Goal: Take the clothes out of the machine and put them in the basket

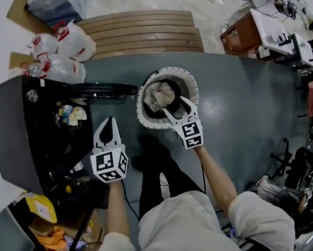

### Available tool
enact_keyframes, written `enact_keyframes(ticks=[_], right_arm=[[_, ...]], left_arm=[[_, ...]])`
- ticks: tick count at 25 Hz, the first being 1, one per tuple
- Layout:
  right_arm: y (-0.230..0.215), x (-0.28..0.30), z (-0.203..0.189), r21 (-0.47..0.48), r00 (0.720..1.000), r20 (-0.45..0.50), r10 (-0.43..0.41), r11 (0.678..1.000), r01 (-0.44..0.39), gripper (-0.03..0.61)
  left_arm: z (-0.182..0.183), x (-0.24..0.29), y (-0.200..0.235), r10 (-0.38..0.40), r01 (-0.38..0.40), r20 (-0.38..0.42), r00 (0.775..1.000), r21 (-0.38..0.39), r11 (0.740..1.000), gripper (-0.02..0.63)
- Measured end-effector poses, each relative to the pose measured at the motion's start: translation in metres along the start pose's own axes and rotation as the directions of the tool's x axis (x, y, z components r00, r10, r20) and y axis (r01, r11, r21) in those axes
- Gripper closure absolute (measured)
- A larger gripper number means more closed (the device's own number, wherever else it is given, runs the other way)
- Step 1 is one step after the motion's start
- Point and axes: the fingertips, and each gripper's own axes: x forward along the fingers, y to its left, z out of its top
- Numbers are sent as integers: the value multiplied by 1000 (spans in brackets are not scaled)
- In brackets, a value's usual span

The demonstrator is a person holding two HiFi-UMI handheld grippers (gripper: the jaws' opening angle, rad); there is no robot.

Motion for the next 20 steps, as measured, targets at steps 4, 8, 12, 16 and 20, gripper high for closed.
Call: enact_keyframes(ticks=[4,8,12,16,20], right_arm=[[46,23,3,-45,996,-8,87,995,-87,265],[115,52,7,-108,978,-27,206,972,-207,264],[191,76,14,-180,941,-47,336,924,-339,264],[265,86,22,-249,895,-68,442,861,-444,264],[344,99,34,-316,837,-95,538,781,-538,264]], left_arm=[[-16,-19,40,75,-74,9,997,-42,996,595],[-38,-51,94,181,-179,13,983,-105,978,595],[-64,-94,149,309,-302,15,951,-178,937,595],[-90,-147,193,420,-405,9,907,-248,880,595],[-116,-202,240,526,-498,-1,851,-322,805,595]])
